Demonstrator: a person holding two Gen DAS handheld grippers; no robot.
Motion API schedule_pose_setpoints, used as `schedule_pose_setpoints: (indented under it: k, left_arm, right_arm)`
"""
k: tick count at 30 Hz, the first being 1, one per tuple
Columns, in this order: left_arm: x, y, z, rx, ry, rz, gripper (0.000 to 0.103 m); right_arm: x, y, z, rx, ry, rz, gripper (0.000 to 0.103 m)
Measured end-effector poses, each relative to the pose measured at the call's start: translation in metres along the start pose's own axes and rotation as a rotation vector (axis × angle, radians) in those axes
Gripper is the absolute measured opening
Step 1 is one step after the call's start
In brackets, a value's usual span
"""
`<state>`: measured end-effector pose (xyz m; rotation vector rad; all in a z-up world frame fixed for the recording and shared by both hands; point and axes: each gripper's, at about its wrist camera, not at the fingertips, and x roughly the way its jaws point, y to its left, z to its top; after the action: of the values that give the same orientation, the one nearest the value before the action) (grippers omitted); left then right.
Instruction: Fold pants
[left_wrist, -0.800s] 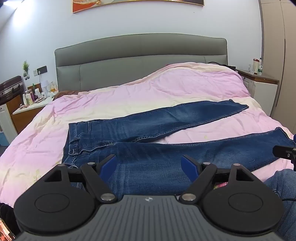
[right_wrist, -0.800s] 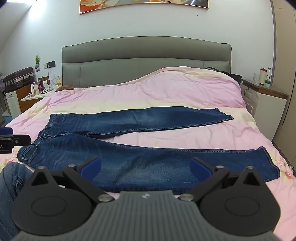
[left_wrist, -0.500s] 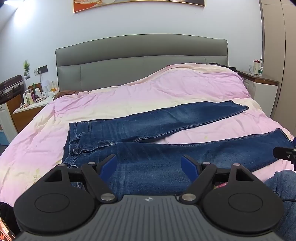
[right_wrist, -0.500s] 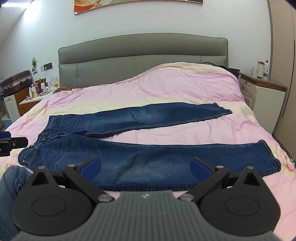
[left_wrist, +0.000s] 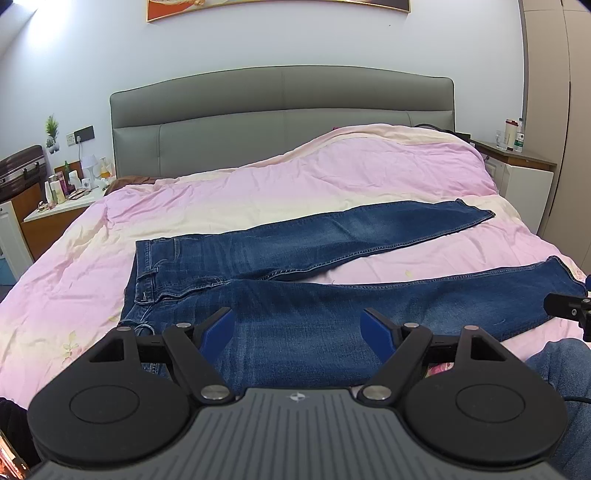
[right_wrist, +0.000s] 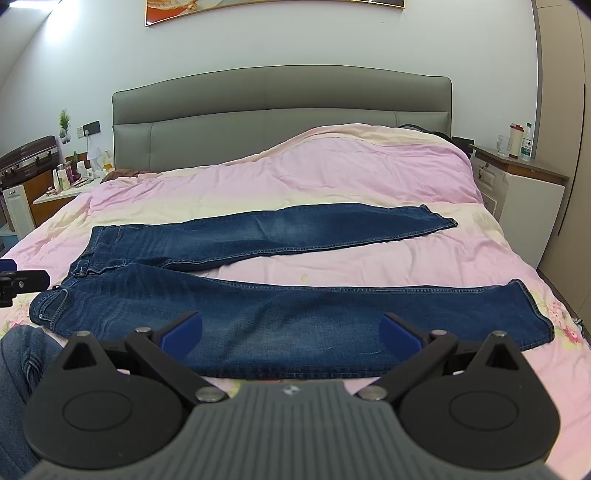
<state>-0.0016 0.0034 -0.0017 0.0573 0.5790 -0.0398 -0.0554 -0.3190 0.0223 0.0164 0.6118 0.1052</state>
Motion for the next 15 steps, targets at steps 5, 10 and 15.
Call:
schedule_pose_setpoints:
  k: [5,10,15]
  left_arm:
    - [0.0001,0.0001,0.0001,-0.001,0.0,0.0,0.091]
    - [0.0001,0.0004,-0.0011,-0.002,0.0,0.0,0.091]
    - [0.0005,0.0008,-0.0009,-0.002,0.001,0.001,0.091]
  right_arm:
    - [-0.0008,-0.0005,-0.0004,-0.004,0.003,-0.011,0.098]
    - [-0.0025,-0.0032,-0.0009,0.006,0.003,-0.015,0.098]
    - [-0.002,-0.0019,-0.0031,0.006,0.003,-0.018,0.098]
